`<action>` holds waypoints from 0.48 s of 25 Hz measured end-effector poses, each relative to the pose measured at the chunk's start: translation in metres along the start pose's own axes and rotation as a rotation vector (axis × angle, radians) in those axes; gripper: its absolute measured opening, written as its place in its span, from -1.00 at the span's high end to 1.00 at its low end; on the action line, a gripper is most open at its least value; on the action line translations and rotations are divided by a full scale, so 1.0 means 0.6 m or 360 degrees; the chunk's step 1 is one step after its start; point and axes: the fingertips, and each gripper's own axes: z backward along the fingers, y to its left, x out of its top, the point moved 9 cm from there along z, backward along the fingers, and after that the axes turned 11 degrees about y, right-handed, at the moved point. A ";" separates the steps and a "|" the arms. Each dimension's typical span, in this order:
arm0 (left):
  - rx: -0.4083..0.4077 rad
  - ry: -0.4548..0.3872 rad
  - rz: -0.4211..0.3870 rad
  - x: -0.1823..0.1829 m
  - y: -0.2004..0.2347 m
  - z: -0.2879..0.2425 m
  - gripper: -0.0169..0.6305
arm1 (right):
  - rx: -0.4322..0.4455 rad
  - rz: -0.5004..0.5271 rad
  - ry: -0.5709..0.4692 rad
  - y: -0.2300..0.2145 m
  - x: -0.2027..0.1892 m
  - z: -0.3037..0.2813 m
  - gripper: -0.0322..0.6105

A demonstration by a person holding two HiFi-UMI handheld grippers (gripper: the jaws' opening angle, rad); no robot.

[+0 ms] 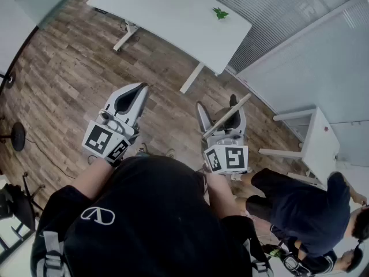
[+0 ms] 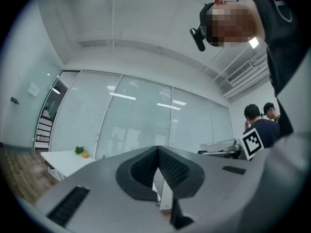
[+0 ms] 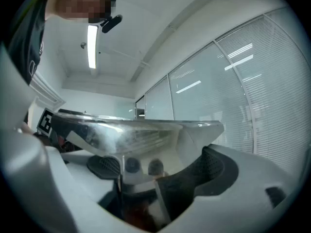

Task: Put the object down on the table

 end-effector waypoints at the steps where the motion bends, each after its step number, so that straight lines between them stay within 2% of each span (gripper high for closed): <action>1: 0.0001 -0.0001 0.0002 0.001 0.000 -0.001 0.93 | 0.0005 0.0005 0.0001 0.000 0.001 -0.002 -0.40; 12: 0.0007 0.0003 0.0004 -0.002 -0.002 -0.001 0.93 | 0.0055 -0.0021 -0.0024 0.001 0.004 -0.003 -0.42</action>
